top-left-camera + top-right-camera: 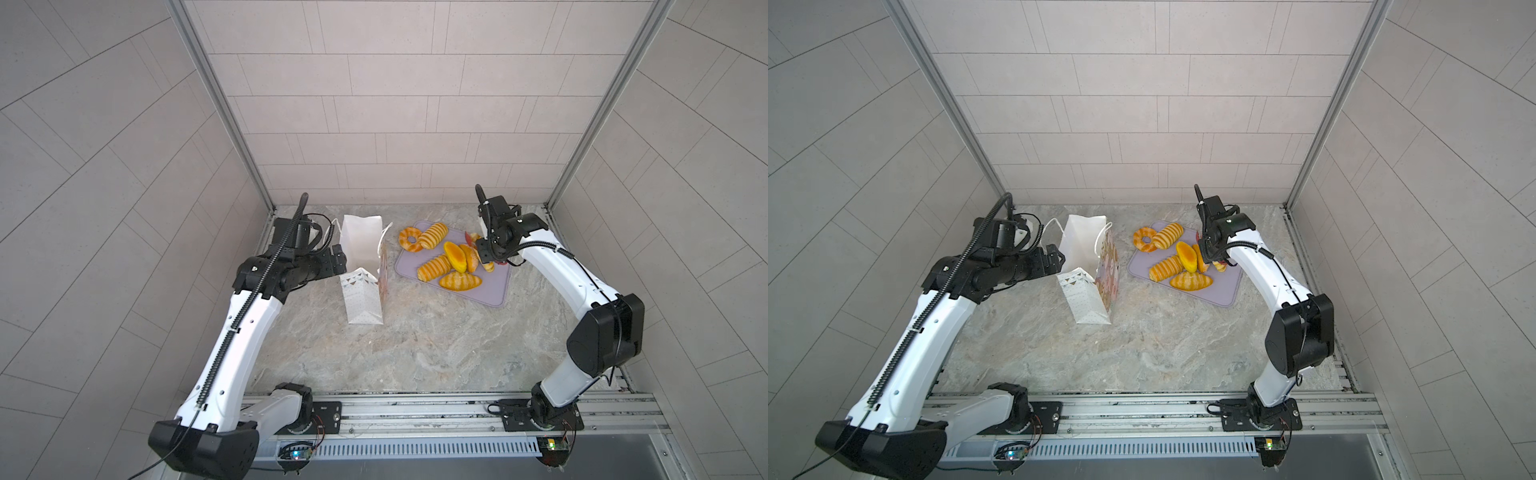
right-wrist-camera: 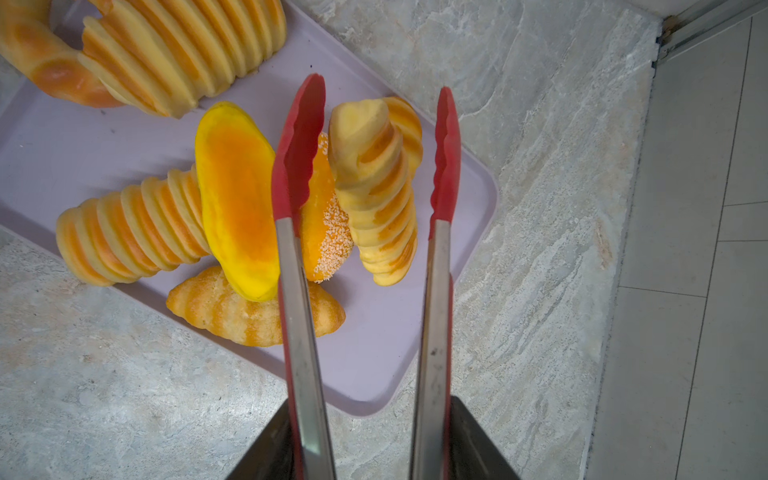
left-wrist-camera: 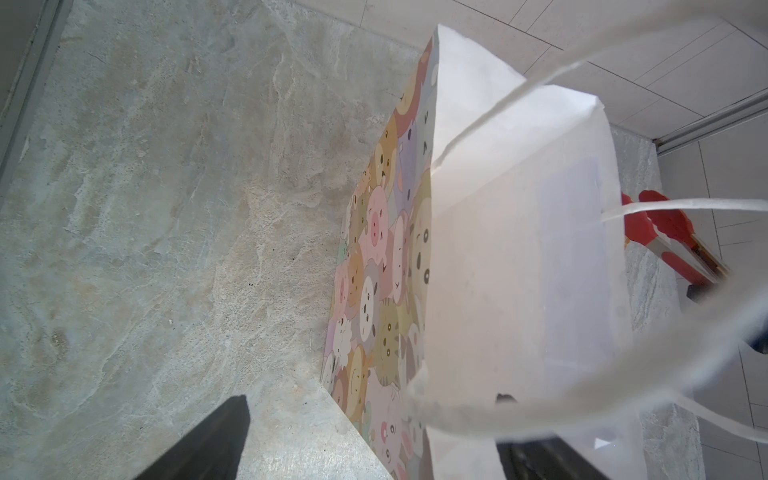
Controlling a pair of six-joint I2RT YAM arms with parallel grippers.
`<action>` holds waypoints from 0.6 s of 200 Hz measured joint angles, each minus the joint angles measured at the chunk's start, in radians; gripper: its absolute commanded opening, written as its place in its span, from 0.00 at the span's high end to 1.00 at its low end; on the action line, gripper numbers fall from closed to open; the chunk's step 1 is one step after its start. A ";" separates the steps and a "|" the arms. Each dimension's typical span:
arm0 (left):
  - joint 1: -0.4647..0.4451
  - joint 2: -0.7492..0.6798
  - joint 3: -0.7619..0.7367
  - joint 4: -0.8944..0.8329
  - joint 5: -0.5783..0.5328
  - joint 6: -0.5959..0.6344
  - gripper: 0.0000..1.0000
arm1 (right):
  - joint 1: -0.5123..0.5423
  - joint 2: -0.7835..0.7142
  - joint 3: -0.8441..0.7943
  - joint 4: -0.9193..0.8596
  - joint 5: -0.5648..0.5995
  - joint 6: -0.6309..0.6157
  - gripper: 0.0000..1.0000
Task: Place the fake bread into the paper bag
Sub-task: 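Lower the tongs onto the spiral bread and pinch it with the right gripper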
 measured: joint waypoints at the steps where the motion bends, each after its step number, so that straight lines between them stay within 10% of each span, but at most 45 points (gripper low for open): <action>1: 0.000 0.000 0.000 0.000 0.000 0.000 0.04 | 0.000 0.001 0.001 0.000 0.000 0.000 0.46; 120: 0.000 -0.003 -0.003 0.000 0.000 0.000 0.10 | 0.000 0.128 0.084 -0.023 0.046 0.008 0.57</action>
